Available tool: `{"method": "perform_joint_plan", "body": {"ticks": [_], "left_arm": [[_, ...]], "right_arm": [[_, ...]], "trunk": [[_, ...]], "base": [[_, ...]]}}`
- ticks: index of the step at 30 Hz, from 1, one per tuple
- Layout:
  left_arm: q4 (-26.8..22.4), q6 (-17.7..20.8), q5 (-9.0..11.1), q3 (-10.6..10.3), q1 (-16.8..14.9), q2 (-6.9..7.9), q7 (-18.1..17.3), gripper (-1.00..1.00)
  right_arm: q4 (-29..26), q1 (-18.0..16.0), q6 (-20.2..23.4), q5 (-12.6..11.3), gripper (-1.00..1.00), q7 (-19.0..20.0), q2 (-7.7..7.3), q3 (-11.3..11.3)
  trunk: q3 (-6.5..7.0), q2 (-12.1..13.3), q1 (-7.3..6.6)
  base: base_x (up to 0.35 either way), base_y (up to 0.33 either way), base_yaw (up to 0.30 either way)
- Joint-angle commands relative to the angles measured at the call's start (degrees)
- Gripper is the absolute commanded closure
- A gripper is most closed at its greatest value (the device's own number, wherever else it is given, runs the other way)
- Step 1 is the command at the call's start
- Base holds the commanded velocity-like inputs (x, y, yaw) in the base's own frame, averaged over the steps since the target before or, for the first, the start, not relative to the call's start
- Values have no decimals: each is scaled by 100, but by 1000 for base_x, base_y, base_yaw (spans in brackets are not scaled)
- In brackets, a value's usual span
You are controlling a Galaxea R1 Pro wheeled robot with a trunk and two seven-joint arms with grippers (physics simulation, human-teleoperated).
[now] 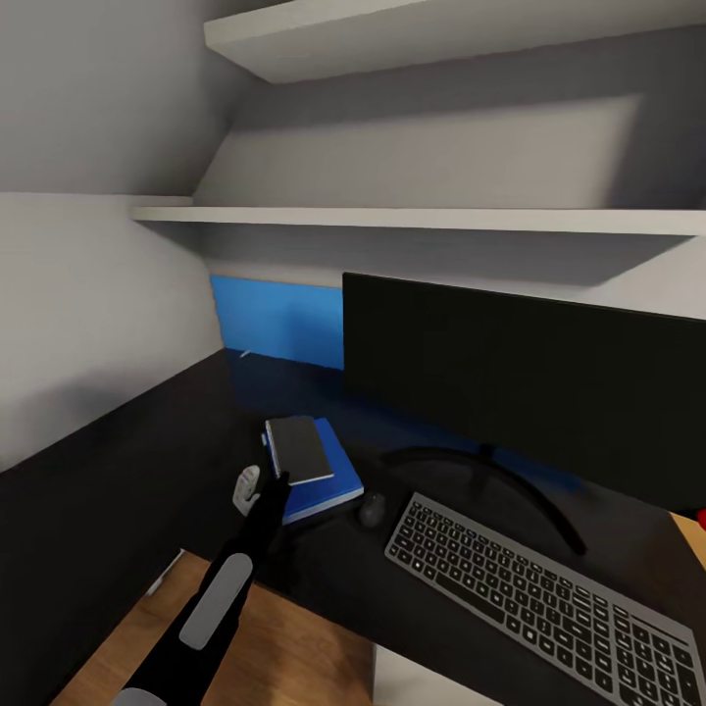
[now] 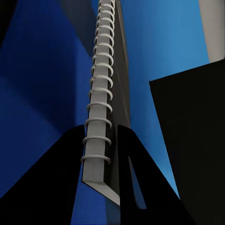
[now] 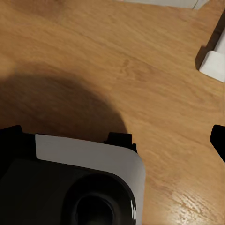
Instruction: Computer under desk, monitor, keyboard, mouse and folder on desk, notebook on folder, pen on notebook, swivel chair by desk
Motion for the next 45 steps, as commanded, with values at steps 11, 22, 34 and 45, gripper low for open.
{"method": "perform_joint_plan", "body": {"ticks": [11,22,34,45], "left_arm": [[12,-66,55,-12,-5,-16,33,100],[24,-32,62,-3,-5,-31,29,100],[26,5,68,-2,-7,-29,41,100],[71,11,115,13,-21,9,55,100]], "right_arm": [[-7,4,-13,-60,-100,12,-6,34],[-7,3,-13,-60,-100,12,-6,34],[-7,1,-13,-60,-100,12,-6,34],[-7,3,-13,-60,-100,12,-6,34]], "trunk": [[-4,-2,0],[-4,-2,0],[-4,-2,0],[-4,-2,0]], "base": [[13,-1,0],[1,-78,0],[0,-10,0],[0,0,0]]}}
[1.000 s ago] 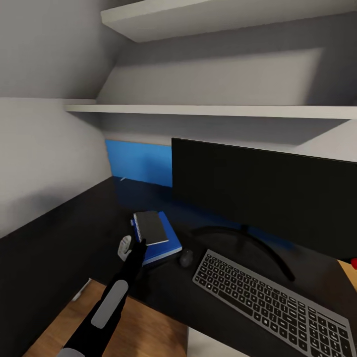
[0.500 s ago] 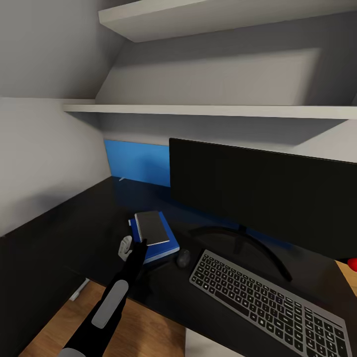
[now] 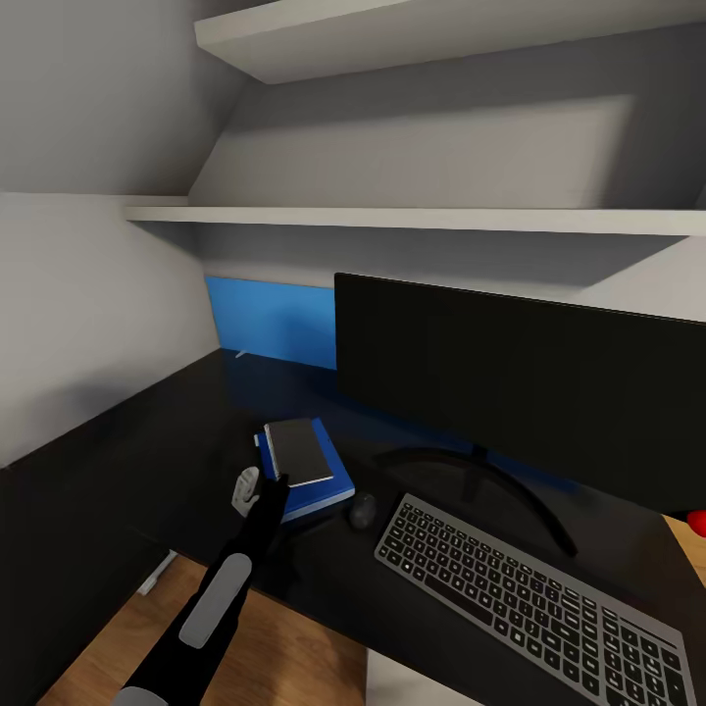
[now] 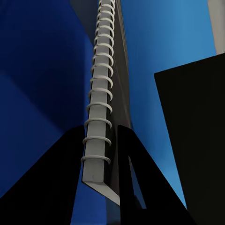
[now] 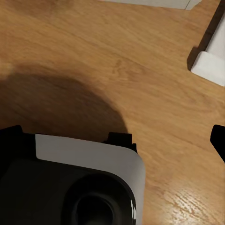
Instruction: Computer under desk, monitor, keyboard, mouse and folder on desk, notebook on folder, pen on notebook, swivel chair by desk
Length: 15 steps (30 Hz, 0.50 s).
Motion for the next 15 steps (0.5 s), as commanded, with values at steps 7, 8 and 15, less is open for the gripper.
{"method": "perform_joint_plan", "body": {"ticks": [7,8,15], "left_arm": [[7,-28,51,-12,-6,9,-21,100],[8,-28,51,-12,-6,11,-21,100],[6,-33,19,-14,-6,7,-24,100]], "right_arm": [[-7,2,-13,-61,-100,12,-6,34],[-7,3,-13,-61,-100,12,-6,34],[-7,-1,-13,-61,-100,12,-6,34]], "trunk": [[-4,-2,0],[-4,-2,0],[-4,-2,0]], "base": [[4,0,0],[50,0,0],[75,0,0]]}}
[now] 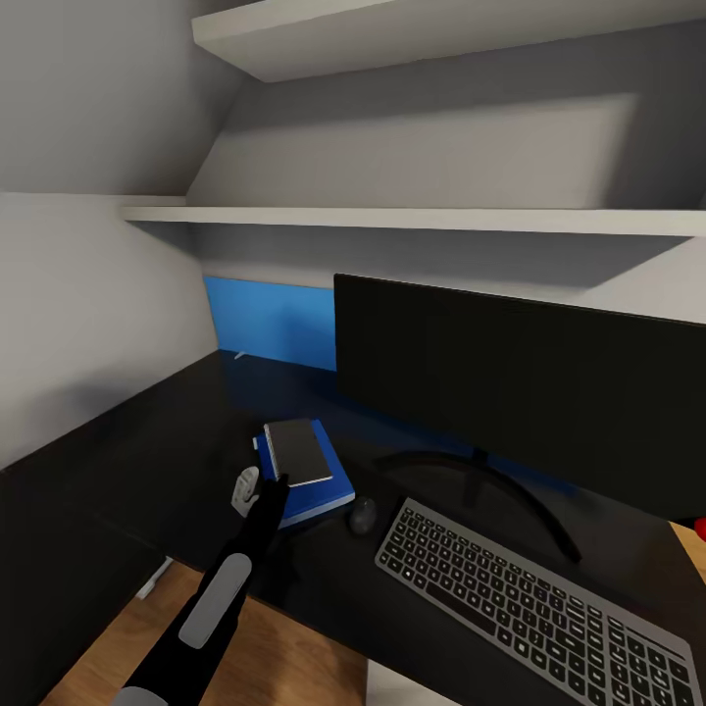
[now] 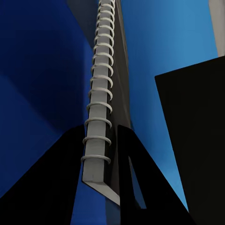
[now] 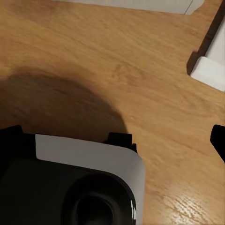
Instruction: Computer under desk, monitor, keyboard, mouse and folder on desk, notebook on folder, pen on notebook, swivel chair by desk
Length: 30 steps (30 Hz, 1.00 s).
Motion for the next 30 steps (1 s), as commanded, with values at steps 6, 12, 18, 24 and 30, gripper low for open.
{"method": "perform_joint_plan", "body": {"ticks": [6,12,18,24,30], "left_arm": [[5,-28,68,-17,-5,8,-25,100],[8,-25,92,-15,-5,12,-26,-100],[9,-25,114,-4,-5,13,-30,-100],[5,-24,128,8,-5,14,-52,-100],[4,-24,132,19,-5,18,-71,-100]], "right_arm": [[-7,3,-13,-61,-100,12,-6,34],[-7,-1,-13,-61,-100,12,-6,34],[-7,5,-13,-62,-100,12,-6,34],[-7,4,-13,-61,-100,12,-6,34],[-7,1,-11,-61,-100,12,-6,34]], "trunk": [[-4,-2,0],[-4,-2,0],[-4,-2,0],[-4,-2,0],[-4,-2,0]], "base": [[21,0,0],[6,0,0],[1,0,0],[0,0,0],[0,0,0]]}}
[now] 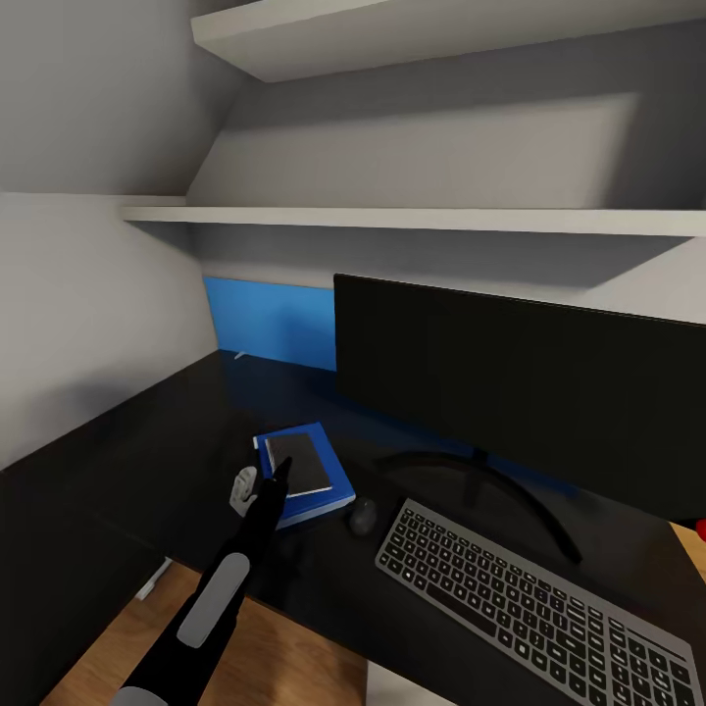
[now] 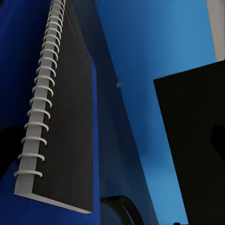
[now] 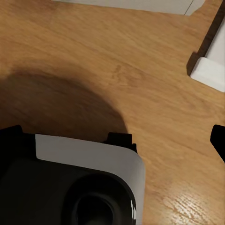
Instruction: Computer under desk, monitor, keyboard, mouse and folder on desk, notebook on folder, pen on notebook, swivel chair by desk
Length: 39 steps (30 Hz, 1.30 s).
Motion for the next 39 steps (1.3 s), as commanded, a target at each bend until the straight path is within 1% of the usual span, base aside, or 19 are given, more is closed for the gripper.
{"method": "perform_joint_plan", "body": {"ticks": [1,5,12,19,21,23,25,28,39], "left_arm": [[5,-29,58,-15,-4,3,-24,-100],[4,-24,68,-15,-4,6,-24,-100],[-38,241,71,-6,-1,16,-14,-100],[-110,287,69,7,46,37,-6,-100],[-160,298,74,9,78,71,-9,-100],[-94,233,140,34,67,136,-75,-100],[-66,191,199,33,65,201,-116,-100],[-66,191,199,33,65,291,-116,-100],[-66,191,199,33,65,291,-116,-100]], "right_arm": [[-7,3,-13,-61,-100,12,-6,34],[-7,1,-14,-61,-100,12,-6,34],[-7,1,-9,-65,-100,12,-6,27],[-3,1,-6,-69,-100,10,-6,11],[-1,0,-6,-69,-100,9,-6,5],[10,-66,15,-67,-100,31,58,4],[10,-131,14,-66,-100,32,58,5],[10,-142,14,-66,-100,32,58,5],[10,-142,14,-66,-100,32,58,5]], "trunk": [[-4,-2,0],[-4,-2,0],[-4,-2,0],[-4,-2,0],[-4,-2,0],[-4,-2,0],[-4,-2,0],[-4,-2,0],[-4,-2,0]], "base": [[0,0,0],[-90,0,0],[-271,0,0],[-104,0,0],[-31,0,0],[0,0,0],[0,0,0],[0,0,0],[0,0,0]]}}
